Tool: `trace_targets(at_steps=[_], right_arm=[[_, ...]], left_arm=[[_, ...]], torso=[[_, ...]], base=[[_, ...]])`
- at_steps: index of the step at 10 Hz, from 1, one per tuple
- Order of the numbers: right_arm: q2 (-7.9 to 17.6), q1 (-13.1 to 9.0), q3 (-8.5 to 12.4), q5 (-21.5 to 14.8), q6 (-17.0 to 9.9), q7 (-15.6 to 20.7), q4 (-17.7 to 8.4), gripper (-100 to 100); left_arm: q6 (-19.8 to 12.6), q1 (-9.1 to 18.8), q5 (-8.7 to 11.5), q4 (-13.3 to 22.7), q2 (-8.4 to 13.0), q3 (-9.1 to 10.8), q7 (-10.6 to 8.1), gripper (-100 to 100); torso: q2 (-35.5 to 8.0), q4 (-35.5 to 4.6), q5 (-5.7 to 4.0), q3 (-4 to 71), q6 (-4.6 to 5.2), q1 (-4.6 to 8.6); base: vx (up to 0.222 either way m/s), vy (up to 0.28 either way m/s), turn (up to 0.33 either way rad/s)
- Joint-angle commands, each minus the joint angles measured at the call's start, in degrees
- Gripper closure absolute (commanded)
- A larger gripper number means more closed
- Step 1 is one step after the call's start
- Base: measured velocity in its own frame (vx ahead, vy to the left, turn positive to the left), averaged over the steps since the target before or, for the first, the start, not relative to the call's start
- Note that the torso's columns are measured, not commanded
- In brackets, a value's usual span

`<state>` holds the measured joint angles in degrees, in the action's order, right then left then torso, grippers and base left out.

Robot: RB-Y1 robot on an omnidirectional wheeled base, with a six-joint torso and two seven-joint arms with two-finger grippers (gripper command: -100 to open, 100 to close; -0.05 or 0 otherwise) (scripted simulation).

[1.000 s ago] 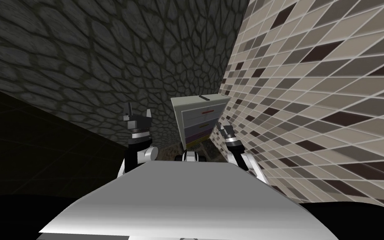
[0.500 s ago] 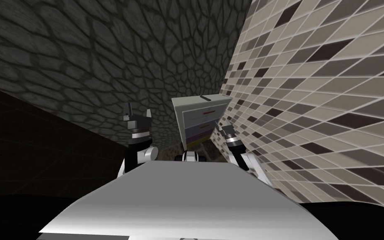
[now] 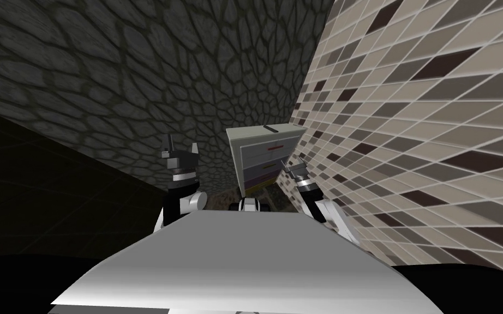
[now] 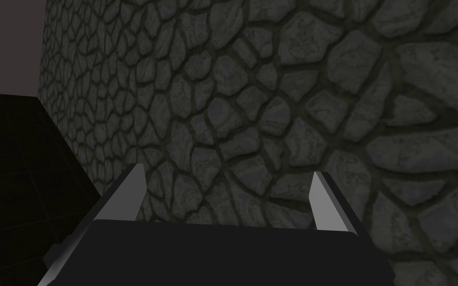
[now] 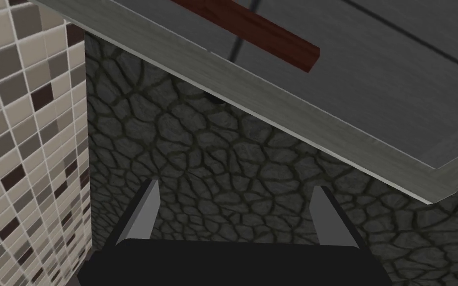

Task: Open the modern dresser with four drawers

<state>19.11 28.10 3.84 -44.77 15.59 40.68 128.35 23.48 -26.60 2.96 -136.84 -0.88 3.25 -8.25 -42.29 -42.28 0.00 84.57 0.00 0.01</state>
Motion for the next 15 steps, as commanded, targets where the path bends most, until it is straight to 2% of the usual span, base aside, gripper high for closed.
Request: trace_targets(at_steps=[1, 2, 3, 4, 5, 6, 7, 8, 9, 12, 13, 14, 15], right_arm=[[0.76, -0.08, 0.1, -2.72, -0.45, 3.54, -0.04, -100], [1.37, -0.16, 0.2, -4.97, -0.76, 5.75, -0.14, -100], [1.37, -0.16, 0.2, -4.97, -0.76, 6.33, -0.14, -100], [1.95, -0.26, 0.25, -7.14, -1.07, 8.49, -0.29, -100], [1.95, -0.26, 0.25, -7.14, -1.07, 9.11, -0.29, -100], [2.49, -0.38, 0.26, -9.23, -1.37, 11.26, -0.48, -100], [2.49, -0.38, 0.26, -9.23, -1.37, 11.87, -0.48, -100], [2.98, -0.53, 0.24, -11.22, -1.67, 14.0, -0.72, -100], [2.98, -0.53, 0.24, -11.22, -1.67, 14.6, -0.72, -100], [3.84, -0.89, 0.1, -14.95, -2.24, 19.52, -1.31, -100], [3.84, -0.89, 0.1, -14.95, -2.24, 19.91, -1.31, -100], [4.21, -1.09, -0.01, -16.69, -2.52, 22.28, -1.64, -100], [4.21, -1.09, -0.01, -16.69, -2.52, 22.48, -1.64, -100]], left_arm=[[0.0, 0.0, 0.0, 0.0, 0.0, 0.0, 0.0, 0], [0.0, 0.0, 0.0, 0.0, 0.0, 0.0, 0.0, 0], [0.0, 0.0, 0.0, 0.0, 0.0, 0.0, 0.0, 0], [0.0, 0.0, 0.0, 0.0, 0.0, 0.0, 0.0, 0], [0.0, 0.0, 0.0, 0.0, 0.0, 0.0, 0.0, 0], [0.0, 0.0, 0.0, 0.0, 0.0, 0.0, 0.0, 0], [0.0, 0.0, 0.0, 0.0, 0.0, 0.0, 0.0, 0], [0.0, 0.0, 0.0, 0.0, 0.0, 0.0, 0.0, 0], [0.0, 0.0, 0.0, 0.0, 0.0, 0.0, 0.0, 0], [0.0, 0.0, 0.0, 0.0, 0.0, 0.0, 0.0, 0], [0.0, 0.0, 0.0, 0.0, 0.0, 0.0, 0.0, 0], [0.0, 0.0, 0.0, 0.0, 0.0, 0.0, 0.0, 0], [0.0, 0.0, 0.0, 0.0, 0.0, 0.0, 0.0, 0]], torso=[[0.01, 0.0, 0.0, 0.01, -0.01, -0.01], [0.0, 0.0, 0.01, 0.0, 0.0, -0.01], [0.02, 0.0, 0.01, 0.01, -0.01, -0.02], [0.0, 0.0, 0.0, 0.0, 0.0, -0.01], [0.01, 0.0, 0.0, 0.0, -0.01, -0.01], [-0.02, 0.0, 0.0, -0.01, 0.01, 0.01], [0.0, 0.0, 0.0, 0.0, -0.01, 0.0], [0.0, 0.0, 0.0, 0.0, 0.01, -0.01], [0.01, 0.0, 0.0, 0.01, -0.01, -0.02], [-0.01, 0.0, 0.0, 0.0, 0.01, 0.0], [0.01, 0.0, 0.0, 0.0, -0.01, -0.01], [0.0, 0.0, 0.0, 0.0, 0.01, -0.01], [0.01, 0.0, 0.0, 0.0, -0.01, -0.01]], base=[[0.018, 0.009, 0.025], [0.022, 0.012, 0.041], [0.02, 0.008, 0.03], [0.02, 0.009, 0.066], [0.016, 0.004, 0.034], [0.02, 0.005, 0.072], [0.02, 0.004, 0.032], [0.023, 0.007, 0.069], [0.019, 0.004, 0.038], [0.019, 0.003, 0.066], [0.02, 0.001, 0.042], [0.021, 0.001, 0.075], [0.018, -0.001, 0.044]])
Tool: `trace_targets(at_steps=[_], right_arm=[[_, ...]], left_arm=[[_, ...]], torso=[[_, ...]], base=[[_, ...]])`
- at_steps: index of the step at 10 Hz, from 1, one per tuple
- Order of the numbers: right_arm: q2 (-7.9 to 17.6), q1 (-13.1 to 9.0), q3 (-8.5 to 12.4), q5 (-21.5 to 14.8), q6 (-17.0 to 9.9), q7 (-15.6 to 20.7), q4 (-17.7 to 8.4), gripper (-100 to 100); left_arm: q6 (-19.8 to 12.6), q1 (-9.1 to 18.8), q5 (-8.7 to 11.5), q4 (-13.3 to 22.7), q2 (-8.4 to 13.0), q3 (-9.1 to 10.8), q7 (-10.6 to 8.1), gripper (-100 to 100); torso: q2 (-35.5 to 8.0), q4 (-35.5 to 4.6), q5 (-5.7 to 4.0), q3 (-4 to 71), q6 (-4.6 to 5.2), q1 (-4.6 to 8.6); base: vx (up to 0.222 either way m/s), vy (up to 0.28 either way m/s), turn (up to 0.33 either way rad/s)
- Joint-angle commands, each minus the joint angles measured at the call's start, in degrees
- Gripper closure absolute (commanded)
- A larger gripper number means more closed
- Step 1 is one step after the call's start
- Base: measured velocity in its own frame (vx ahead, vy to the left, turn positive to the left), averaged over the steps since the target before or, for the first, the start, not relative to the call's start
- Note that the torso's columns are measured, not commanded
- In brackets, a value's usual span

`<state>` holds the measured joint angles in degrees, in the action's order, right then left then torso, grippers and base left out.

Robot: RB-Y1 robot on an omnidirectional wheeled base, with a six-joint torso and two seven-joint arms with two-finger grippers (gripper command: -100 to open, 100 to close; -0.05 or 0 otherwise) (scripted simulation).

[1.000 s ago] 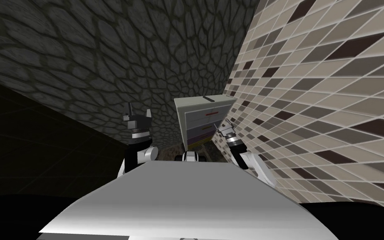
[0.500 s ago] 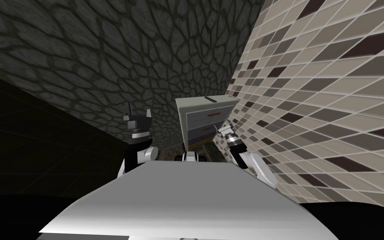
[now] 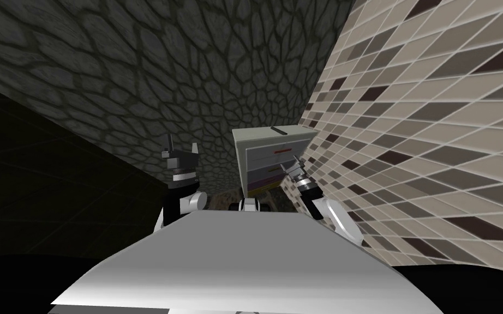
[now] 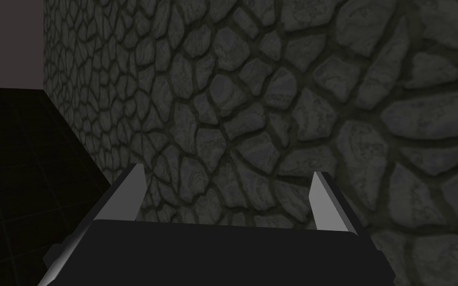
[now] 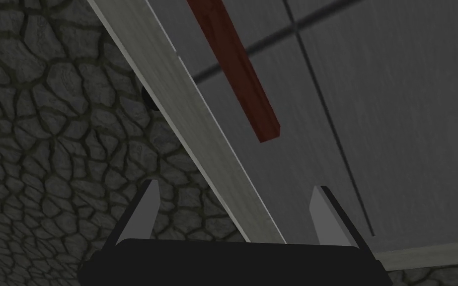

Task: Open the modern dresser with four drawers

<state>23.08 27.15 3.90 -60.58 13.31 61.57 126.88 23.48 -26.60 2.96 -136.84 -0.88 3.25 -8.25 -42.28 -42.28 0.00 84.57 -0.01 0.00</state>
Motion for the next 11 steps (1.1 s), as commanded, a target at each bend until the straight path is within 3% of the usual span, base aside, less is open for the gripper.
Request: trace_targets(at_steps=[1, 11], right_arm=[[0.58, -0.35, -0.19, -2.54, -0.5, 3.94, -0.52, -100], [2.27, -1.54, -0.96, -11.08, -1.91, 17.35, -2.37, -100]], left_arm=[[0.0, 0.0, 0.0, 0.0, 0.0, 0.0, 0.0, 0], [0.0, 0.0, 0.0, 0.0, 0.0, 0.0, 0.0, 0]], torso=[[-0.01, 0.0, 0.0, -0.01, 0.02, 0.01], [0.0, 0.0, 0.0, 0.0, 0.0, 0.0]], base=[[0.022, -0.002, 0.082], [0.023, -0.003, 0.075]])
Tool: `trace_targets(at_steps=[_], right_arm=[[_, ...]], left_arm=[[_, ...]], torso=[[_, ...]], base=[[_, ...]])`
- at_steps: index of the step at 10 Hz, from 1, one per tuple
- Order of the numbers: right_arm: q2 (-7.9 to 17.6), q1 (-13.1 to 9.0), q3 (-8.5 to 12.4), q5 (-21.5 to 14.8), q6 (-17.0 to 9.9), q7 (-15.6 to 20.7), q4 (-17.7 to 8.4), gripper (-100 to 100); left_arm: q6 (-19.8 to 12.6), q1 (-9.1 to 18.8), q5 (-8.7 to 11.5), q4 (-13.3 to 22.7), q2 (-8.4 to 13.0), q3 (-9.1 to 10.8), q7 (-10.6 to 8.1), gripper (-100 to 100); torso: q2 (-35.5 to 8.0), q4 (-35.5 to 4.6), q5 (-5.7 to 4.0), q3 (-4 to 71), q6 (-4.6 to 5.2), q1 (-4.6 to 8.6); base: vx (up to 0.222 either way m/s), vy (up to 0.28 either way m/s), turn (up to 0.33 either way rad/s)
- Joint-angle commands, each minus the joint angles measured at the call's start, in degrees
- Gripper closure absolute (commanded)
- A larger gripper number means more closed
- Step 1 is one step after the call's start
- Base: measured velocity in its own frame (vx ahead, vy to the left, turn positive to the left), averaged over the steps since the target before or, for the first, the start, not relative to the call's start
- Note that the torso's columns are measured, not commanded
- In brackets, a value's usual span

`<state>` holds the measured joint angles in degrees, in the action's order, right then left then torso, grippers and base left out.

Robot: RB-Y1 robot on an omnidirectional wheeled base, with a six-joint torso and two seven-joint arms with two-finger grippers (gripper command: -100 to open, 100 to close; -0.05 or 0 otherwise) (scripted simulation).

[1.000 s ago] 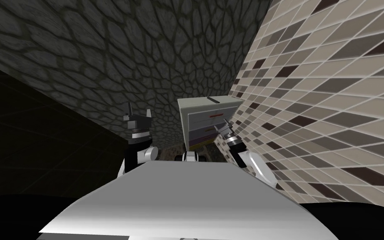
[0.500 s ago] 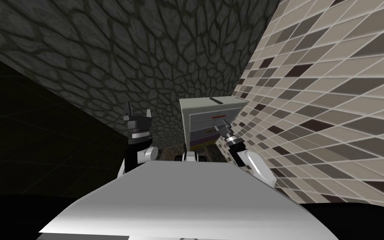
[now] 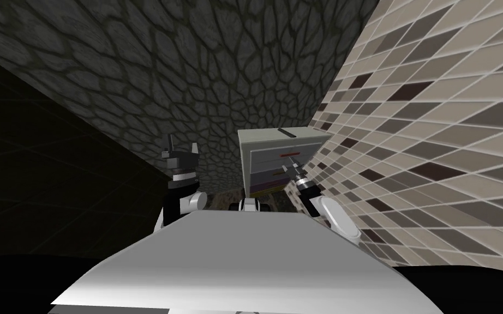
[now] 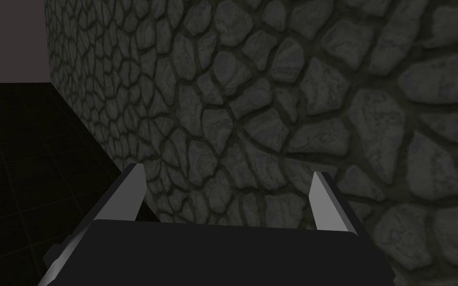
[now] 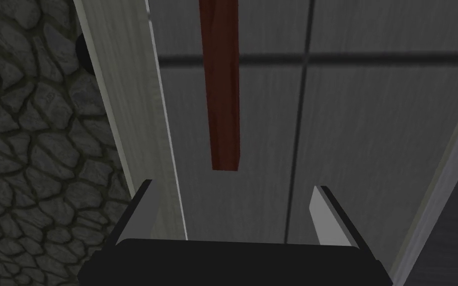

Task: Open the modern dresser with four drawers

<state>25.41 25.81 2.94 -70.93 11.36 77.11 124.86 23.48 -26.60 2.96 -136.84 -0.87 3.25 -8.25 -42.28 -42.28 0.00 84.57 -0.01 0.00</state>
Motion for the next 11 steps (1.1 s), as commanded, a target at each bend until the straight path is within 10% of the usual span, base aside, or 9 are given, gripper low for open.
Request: trace_targets(at_steps=[1, 6, 11], right_arm=[[0.17, -0.35, -0.1, -1.89, -0.15, 3.6, -0.56, -100], [1.15, -0.86, -0.37, -6.3, -0.85, 10.17, -1.23, -100], [3.65, -1.35, 3.27, -5.27, -3.75, 6.63, -3.46, -100]], left_arm=[[0.0, 0.0, 0.0, 0.0, 0.0, 0.0, 0.0, 0], [0.0, 0.0, 0.0, 0.0, 0.0, 0.0, 0.0, 0], [0.0, 0.01, 0.0, 0.0, -0.01, -0.01, 0.0, 0]], torso=[[-0.03, 0.0, 0.0, -0.01, 0.03, -0.01], [-0.01, 0.0, 0.0, 0.0, 0.02, 0.0], [-0.09, -0.02, 0.02, -0.06, 0.03, -0.07]], base=[[0.014, 0.0, 0.052], [0.022, -0.003, 0.065], [-0.026, 0.027, 0.195]])
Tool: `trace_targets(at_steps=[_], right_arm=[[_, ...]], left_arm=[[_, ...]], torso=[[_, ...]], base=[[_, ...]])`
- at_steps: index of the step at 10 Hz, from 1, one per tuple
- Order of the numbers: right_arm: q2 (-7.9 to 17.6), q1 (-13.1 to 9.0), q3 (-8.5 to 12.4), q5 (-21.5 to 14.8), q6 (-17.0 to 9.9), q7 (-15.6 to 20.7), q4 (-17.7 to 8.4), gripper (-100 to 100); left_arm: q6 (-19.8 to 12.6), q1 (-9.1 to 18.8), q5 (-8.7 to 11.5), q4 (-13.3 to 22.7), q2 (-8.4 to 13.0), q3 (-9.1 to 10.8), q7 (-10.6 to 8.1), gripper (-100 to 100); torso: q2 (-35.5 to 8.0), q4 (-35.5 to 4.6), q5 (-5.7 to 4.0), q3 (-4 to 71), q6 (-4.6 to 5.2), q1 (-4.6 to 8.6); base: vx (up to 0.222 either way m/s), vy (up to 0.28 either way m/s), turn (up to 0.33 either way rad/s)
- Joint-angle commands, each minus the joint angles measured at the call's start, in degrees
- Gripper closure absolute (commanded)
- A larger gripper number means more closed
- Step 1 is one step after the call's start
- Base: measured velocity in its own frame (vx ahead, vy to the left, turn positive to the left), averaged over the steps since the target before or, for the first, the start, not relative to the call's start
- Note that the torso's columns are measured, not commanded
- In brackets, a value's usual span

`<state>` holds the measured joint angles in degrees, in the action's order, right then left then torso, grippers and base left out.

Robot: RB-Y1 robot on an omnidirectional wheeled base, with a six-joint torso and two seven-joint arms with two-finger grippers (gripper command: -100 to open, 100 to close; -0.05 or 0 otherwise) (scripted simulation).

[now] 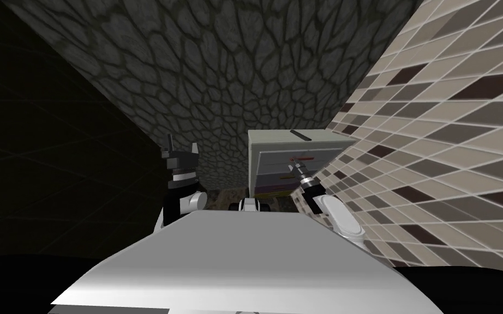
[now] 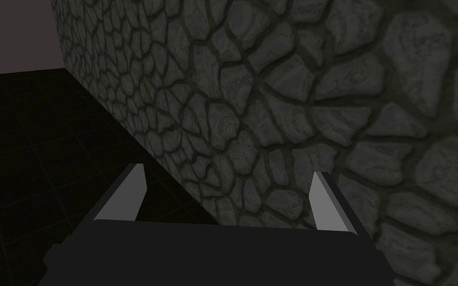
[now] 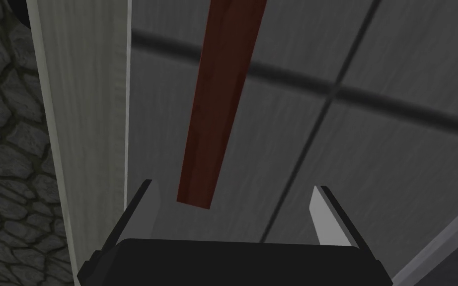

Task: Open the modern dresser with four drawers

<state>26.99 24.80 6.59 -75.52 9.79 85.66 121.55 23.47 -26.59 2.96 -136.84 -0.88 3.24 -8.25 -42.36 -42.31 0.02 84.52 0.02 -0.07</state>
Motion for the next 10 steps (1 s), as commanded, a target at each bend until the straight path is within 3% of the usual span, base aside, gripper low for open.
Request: trace_targets(at_steps=[1, 2, 3, 4, 9, 10], right_arm=[[2.44, -0.43, 0.15, -0.59, -2.6, -2.34, -0.47, -100], [3.18, -0.58, 1.2, -0.42, -3.44, -3.17, -1.13, -100], [2.21, -0.43, 0.98, -0.31, -2.4, -2.23, -0.88, -100], [2.06, -0.35, -0.37, -0.68, -2.18, -1.92, -0.15, 100], [-0.55, 0.2, -4.04, -1.29, 0.76, 0.97, 2.16, 100], [-0.6, -0.4, -3.37, -1.16, 0.56, 1.06, 2.61, 100]], left_arm=[[0.0, -0.01, 0.0, 0.0, 0.0, 0.01, 0.0, 0], [0.0, -0.01, 0.0, 0.0, 0.0, 0.01, 0.0, 0], [0.0, 0.0, 0.0, 0.0, 0.0, 0.0, 0.0, 0], [0.0, -0.01, 0.0, 0.0, 0.0, 0.01, 0.0, 0], [0.0, -0.02, 0.0, 0.0, 0.01, 0.02, 0.0, 0], [0.0, -0.02, 0.0, 0.0, 0.01, 0.02, 0.0, 0]], torso=[[0.06, 0.02, -0.02, 0.05, 0.02, 0.11], [0.11, 0.03, -0.05, 0.08, -0.01, 0.16], [0.12, 0.04, -0.04, 0.08, -0.04, 0.12], [0.13, 0.04, -0.03, 0.09, 0.02, 0.12], [0.69, 0.61, -0.4, 0.34, -0.05, 0.46], [0.68, 0.62, -0.39, 0.33, -0.03, 0.42]], base=[[-0.027, 0.018, 0.076], [-0.029, 0.021, 0.21], [-0.013, 0.008, 0.046], [0.018, -0.018, -0.247], [0.036, -0.031, -0.206], [0.004, -0.004, -0.019]])
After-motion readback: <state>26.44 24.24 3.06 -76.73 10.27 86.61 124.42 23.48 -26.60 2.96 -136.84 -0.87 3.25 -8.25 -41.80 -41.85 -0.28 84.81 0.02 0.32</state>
